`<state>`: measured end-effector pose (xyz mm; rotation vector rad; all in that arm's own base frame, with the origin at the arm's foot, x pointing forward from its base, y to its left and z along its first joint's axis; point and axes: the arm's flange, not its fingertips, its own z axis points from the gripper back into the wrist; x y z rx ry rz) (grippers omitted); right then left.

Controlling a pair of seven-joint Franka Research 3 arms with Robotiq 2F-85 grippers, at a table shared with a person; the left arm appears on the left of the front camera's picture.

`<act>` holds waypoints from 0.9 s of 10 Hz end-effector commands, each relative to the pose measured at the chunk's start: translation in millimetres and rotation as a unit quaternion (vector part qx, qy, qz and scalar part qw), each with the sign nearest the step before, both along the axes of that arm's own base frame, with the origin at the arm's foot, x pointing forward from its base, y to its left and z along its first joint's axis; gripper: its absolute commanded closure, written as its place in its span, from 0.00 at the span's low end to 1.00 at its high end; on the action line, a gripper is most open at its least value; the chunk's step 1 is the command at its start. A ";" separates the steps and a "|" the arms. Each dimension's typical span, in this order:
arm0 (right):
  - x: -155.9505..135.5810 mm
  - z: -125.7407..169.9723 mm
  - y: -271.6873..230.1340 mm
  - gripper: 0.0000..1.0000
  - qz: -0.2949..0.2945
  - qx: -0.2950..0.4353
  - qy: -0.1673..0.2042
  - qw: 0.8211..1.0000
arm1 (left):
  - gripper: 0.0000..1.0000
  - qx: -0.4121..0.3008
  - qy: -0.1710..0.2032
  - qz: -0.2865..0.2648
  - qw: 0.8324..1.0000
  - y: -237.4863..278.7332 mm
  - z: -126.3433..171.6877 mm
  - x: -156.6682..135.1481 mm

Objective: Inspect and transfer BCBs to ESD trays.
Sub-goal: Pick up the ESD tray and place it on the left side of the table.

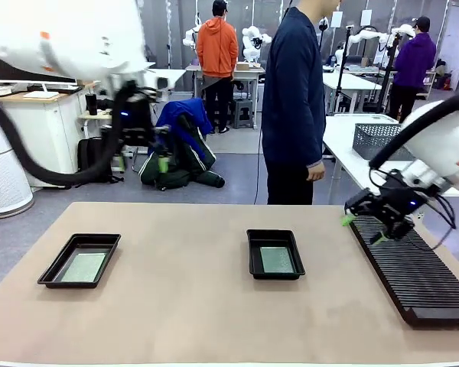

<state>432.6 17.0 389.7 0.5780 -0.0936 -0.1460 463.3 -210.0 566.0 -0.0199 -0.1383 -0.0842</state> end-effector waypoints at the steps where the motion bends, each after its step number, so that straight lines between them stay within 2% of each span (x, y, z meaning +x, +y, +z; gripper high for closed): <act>1: -7.3 -15.5 -22.5 0.00 -0.002 0.024 -0.042 0.999 | 0.03 -0.026 -0.001 0.008 1.000 -46.6 -16.0 22.9; 4: -17.7 -31.6 -66.1 0.00 -0.012 0.049 -0.080 0.996 | 0.03 -0.044 0.000 -0.001 0.999 -130.1 -62.7 41.5; 7: -21.1 -39.4 -98.8 0.00 -0.004 0.063 -0.097 0.993 | 0.03 -0.063 0.001 0.014 0.998 -173.0 -96.1 45.7; 8: -20.7 -27.4 -84.0 0.00 -0.014 0.042 -0.075 0.996 | 0.03 -0.067 0.002 0.019 0.998 -182.0 -106.2 43.9; 9: -20.7 -27.4 -84.0 0.00 -0.014 0.042 -0.075 0.996 | 0.03 -0.067 0.009 0.021 0.997 -188.9 -116.5 43.0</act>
